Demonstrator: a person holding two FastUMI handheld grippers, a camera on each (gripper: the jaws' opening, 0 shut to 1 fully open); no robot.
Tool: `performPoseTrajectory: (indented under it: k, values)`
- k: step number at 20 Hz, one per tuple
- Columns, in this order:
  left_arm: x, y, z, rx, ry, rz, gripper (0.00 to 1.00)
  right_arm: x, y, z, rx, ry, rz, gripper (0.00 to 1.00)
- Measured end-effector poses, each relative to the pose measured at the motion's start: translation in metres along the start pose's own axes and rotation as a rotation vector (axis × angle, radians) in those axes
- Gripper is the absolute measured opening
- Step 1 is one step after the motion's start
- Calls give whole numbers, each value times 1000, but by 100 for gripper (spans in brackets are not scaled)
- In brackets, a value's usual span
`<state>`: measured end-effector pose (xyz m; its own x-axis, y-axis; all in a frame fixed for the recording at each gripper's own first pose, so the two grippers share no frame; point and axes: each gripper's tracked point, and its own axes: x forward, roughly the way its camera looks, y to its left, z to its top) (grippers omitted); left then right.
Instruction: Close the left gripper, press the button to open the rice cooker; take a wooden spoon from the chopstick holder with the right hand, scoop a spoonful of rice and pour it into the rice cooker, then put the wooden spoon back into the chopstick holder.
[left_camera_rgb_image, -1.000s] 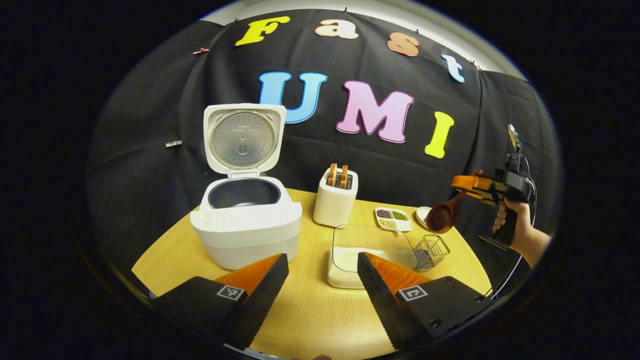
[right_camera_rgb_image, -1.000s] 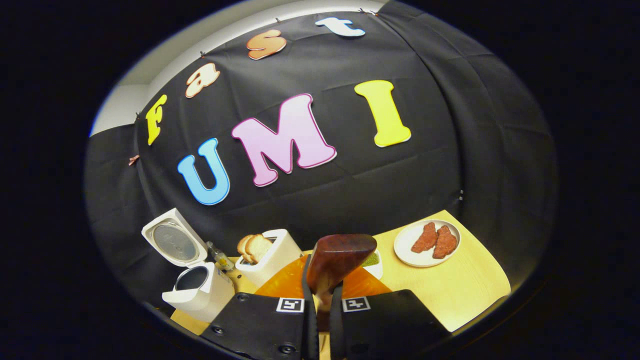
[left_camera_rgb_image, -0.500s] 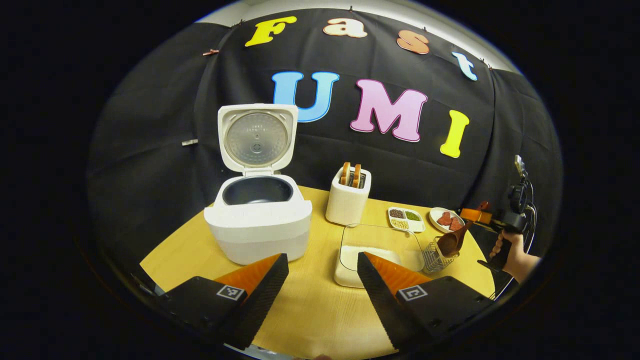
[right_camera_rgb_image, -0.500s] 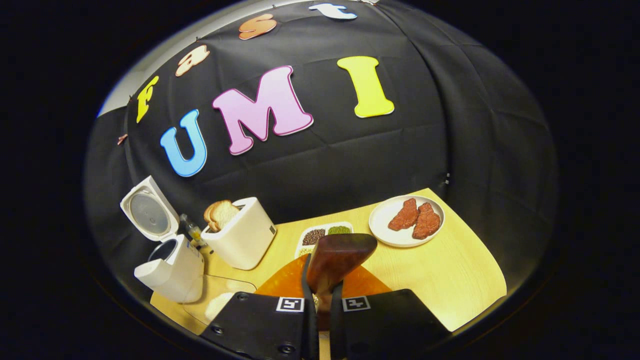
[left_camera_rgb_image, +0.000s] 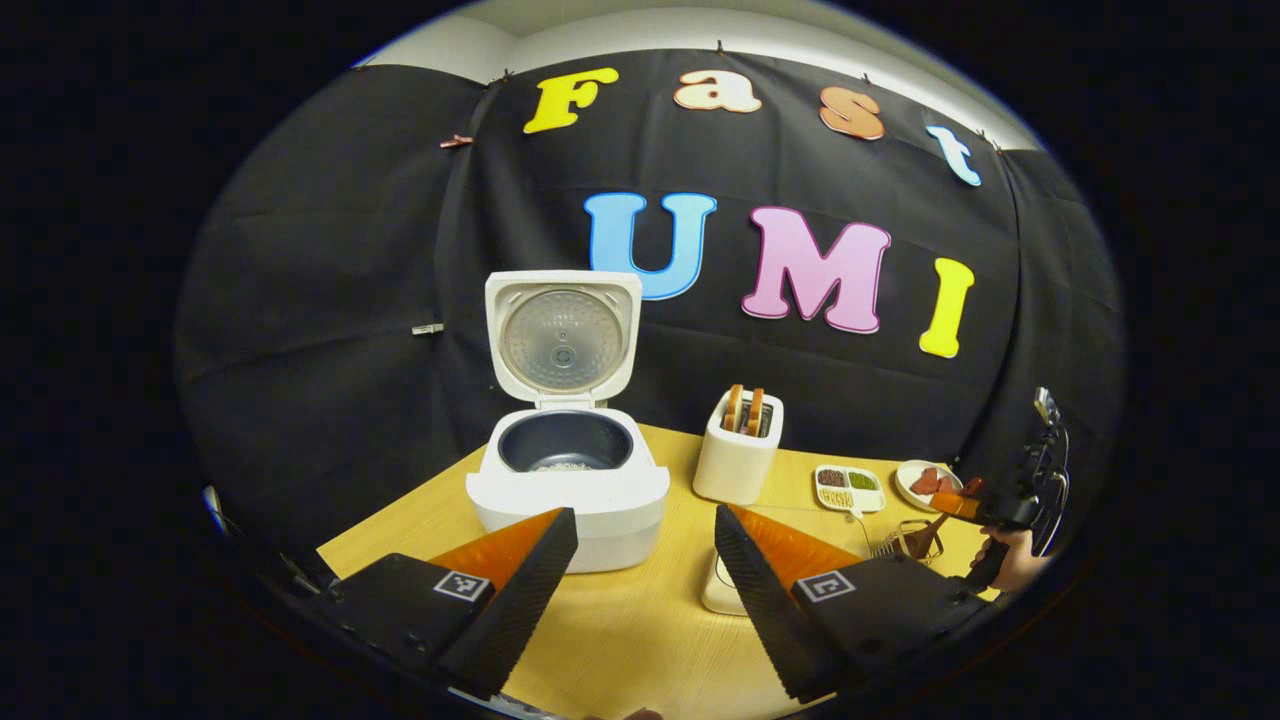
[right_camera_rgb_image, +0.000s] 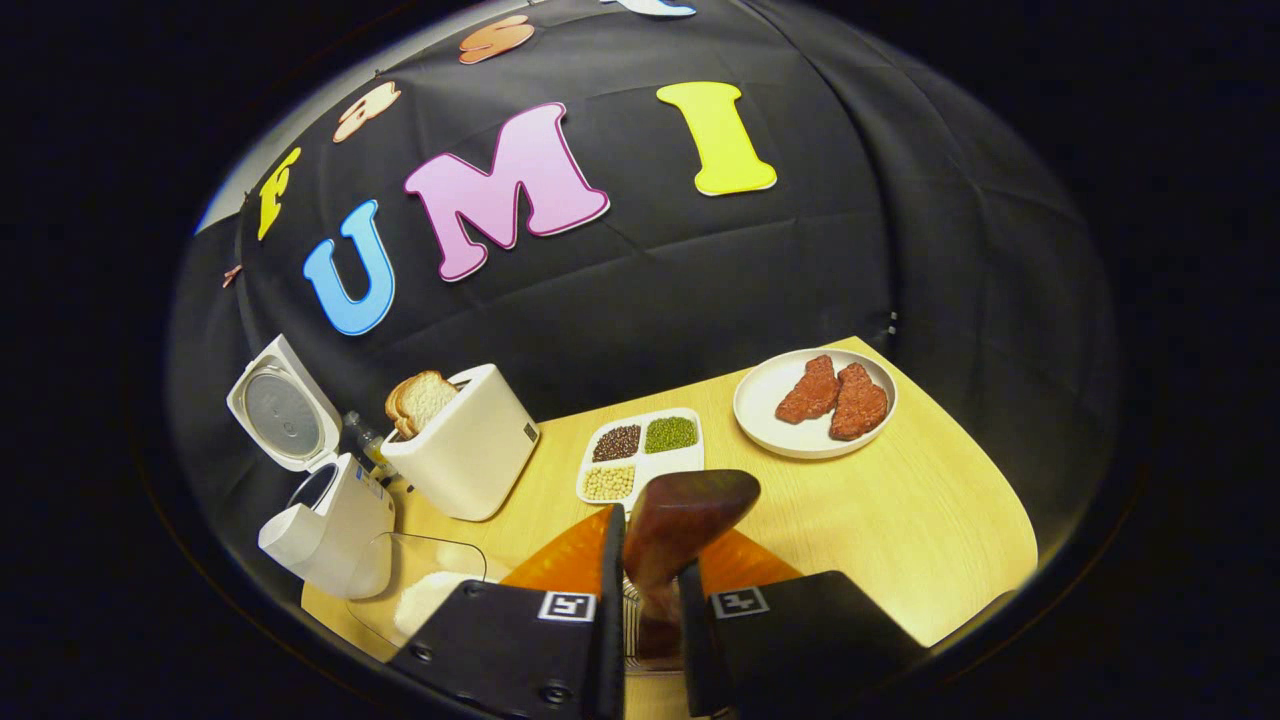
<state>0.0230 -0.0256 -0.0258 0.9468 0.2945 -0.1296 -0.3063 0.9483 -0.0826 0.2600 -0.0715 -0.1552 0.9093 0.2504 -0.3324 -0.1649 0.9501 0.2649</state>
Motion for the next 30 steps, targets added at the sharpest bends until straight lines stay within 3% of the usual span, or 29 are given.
performPoseTrajectory:
  k: [1,2,3,6,13,17,21,30]
  values:
    - [2,3,6,-4,-10,11,96,-5,-1,1,-5,-4,-3,36]
    - [3,6,13,-5,-22,24,96,-7,-1,2,-8,-5,-3,54]
    - [5,11,22,-4,-33,36,95,-11,1,2,-11,-8,3,58]
    - [14,25,50,-14,-69,55,96,-35,-9,5,-60,-29,-31,99]
    - [56,75,132,-102,-153,72,96,-124,-39,28,-292,-167,-260,98]
    - [83,112,180,-73,-216,103,95,-168,-16,31,-245,-181,-264,98]
    - [126,133,219,25,-274,107,95,-205,8,36,-220,-217,-279,99]
    - [240,115,270,63,-343,-23,95,-267,54,36,-216,-234,-338,98]
